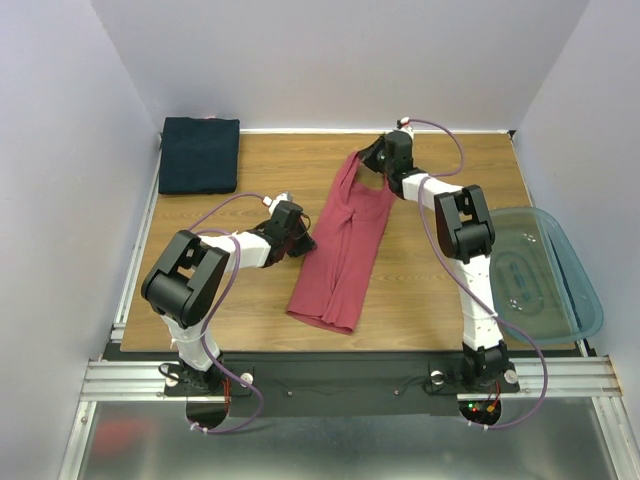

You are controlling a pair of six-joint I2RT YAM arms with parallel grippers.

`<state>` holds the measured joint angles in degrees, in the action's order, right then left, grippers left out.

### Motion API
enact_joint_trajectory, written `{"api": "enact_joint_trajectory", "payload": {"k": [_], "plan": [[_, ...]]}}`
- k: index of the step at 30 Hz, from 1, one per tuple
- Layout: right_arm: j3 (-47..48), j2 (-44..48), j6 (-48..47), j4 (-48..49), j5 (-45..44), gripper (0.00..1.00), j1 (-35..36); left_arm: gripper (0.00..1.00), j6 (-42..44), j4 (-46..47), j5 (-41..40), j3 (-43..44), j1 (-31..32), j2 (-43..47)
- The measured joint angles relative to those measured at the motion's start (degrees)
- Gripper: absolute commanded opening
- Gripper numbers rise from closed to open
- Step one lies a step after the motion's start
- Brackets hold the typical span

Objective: Fold and stack the tank tops
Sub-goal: Fold the tank top

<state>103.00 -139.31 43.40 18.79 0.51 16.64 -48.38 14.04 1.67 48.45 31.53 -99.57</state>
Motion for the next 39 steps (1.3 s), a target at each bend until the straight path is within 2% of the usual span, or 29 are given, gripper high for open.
{"api": "enact_joint_trajectory", "payload": {"k": [9, 17, 24, 30, 34, 39], "plan": [[0.02, -2.27, 3.91, 3.72, 6.62, 0.0, -1.33, 0.0, -0.02, 0.0, 0.07, -0.02, 0.0, 0.0], [-0.13, -3.15, 4.98, 4.5, 7.5, 0.03, -1.33, 0.0, 0.04, -0.02, 0.11, -0.02, 0.0, 0.0], [-3.89, -3.15, 5.68, 5.66, 7.34, 0.04, -1.62, 0.0, 0.04, -0.07, 0.31, -0.02, 0.0, 0.0], [-4.94, -3.15, 6.16, 6.54, 7.39, 0.15, -2.23, 0.0, 0.04, -0.07, 0.5, -0.02, 0.0, 0.0], [-4.94, -3.15, 6.32, 6.88, 7.5, 0.28, -2.34, 0.0, 0.07, -0.07, 0.5, -0.02, 0.0, 0.0], [-4.9, -3.08, 6.36, 7.34, 8.07, 0.34, -2.51, 0.0, 0.22, -0.09, 0.66, -0.02, 0.0, 0.0]]}}
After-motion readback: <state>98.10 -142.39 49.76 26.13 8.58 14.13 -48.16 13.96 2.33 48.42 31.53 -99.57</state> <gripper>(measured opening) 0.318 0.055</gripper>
